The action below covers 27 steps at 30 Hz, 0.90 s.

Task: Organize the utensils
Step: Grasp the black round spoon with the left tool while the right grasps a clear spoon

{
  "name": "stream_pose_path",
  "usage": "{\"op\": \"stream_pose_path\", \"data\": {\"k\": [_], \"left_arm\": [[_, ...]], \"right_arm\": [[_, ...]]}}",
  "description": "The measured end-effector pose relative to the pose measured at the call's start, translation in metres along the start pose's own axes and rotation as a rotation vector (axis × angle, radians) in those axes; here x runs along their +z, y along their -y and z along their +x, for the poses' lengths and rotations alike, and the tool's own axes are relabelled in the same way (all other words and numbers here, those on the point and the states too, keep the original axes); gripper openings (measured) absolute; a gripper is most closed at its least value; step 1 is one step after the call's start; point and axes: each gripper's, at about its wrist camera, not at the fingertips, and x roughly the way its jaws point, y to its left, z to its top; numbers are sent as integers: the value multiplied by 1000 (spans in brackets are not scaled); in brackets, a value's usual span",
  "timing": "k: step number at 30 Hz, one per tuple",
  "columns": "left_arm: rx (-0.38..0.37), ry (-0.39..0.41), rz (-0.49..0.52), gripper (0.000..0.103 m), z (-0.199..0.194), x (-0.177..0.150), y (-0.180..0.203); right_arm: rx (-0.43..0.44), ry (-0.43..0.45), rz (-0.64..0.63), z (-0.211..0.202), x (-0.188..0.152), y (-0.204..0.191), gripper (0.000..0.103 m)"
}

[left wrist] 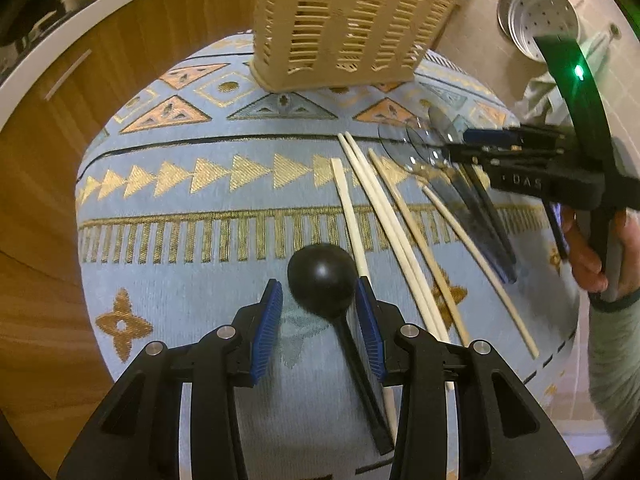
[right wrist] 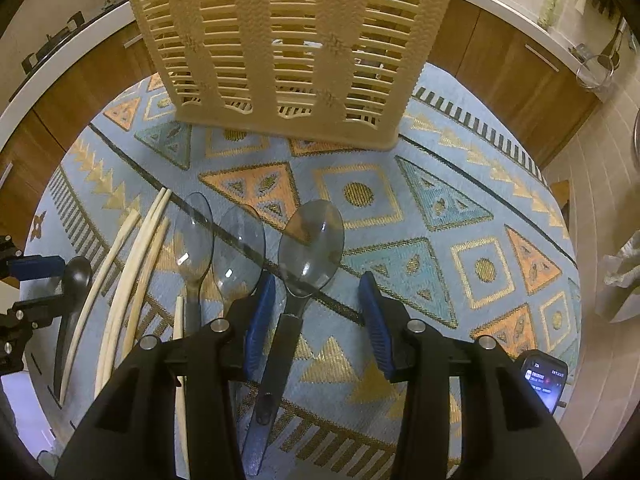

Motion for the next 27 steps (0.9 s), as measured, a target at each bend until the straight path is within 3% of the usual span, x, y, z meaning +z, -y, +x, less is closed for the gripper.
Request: {"op": "stream_pose_path", "data": {"k": [6, 10, 16, 27], "left_arm": [[34, -18, 61, 36, 1, -3, 5], [73, 2, 58, 29, 3, 4, 5], [46, 21, -13, 14, 4, 12, -10], [5, 32, -44, 13, 4, 13, -23]], "right_arm": [[-16, 4, -16, 2, 5, -11, 36], [-18, 7, -17, 1, 7, -15, 36], [-10, 16, -28, 1, 12, -19, 30], [3, 18, -30, 2, 14, -14, 29]]}}
